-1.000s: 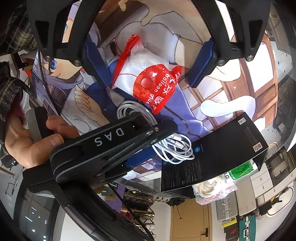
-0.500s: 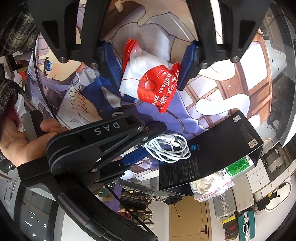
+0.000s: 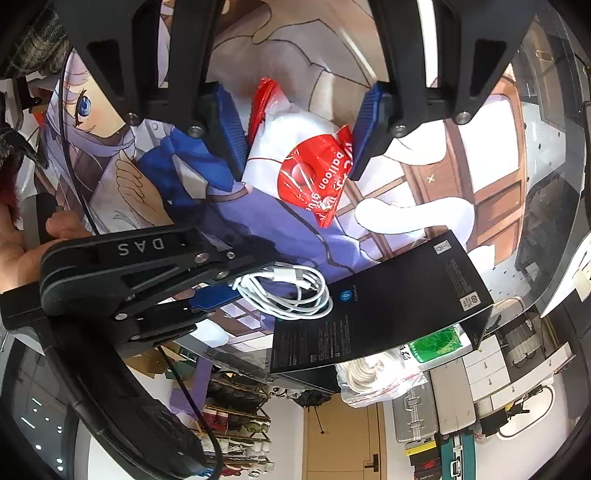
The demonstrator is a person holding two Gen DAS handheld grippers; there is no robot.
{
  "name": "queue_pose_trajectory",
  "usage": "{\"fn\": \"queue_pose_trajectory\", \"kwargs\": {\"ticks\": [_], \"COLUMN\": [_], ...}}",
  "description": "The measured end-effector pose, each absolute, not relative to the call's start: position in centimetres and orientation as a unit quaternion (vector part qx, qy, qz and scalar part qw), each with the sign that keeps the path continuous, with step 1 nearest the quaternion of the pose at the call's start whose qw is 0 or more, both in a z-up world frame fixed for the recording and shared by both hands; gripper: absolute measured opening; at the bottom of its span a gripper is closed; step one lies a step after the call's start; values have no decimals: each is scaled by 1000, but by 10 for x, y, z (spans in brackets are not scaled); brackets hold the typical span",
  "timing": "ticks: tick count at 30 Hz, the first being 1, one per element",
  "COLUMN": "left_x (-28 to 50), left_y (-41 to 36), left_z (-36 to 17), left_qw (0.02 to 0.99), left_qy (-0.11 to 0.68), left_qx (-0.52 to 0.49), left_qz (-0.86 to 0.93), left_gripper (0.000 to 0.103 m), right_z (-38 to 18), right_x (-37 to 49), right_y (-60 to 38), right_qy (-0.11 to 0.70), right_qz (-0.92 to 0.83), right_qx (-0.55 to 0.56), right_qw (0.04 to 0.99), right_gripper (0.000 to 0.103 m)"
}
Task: Organize soft objects
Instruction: 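Grasp the red balloon glue bag with the left gripper while the right gripper grasps the white cable, then carry the glue bag over the black box while the right gripper carries the cable there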
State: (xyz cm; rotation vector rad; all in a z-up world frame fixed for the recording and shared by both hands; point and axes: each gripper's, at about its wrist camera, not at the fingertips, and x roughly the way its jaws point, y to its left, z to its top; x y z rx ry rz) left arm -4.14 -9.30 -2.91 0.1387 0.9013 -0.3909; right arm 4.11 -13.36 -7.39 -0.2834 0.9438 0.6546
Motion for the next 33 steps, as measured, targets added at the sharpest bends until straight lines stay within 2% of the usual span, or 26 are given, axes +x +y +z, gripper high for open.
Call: {"fn": "queue_pose_trajectory", "kwargs": {"ticks": [11,33], "left_x": [-32,-10], "left_y": [-70,-52], "left_z": [-10,32], "left_qw": [899,917], "left_qy": [412,385], "left_qx": [21,25], "left_qz": [-145,-101], "left_gripper": [52,52], "right_z": [-53,3], "right_x": [30,21], "right_y": [-145,-158], "right_qy": [430,379], "right_qz": [306,318], "right_qx": [-126,-112], "right_qw": [840,862], "right_gripper": [32,32]}}
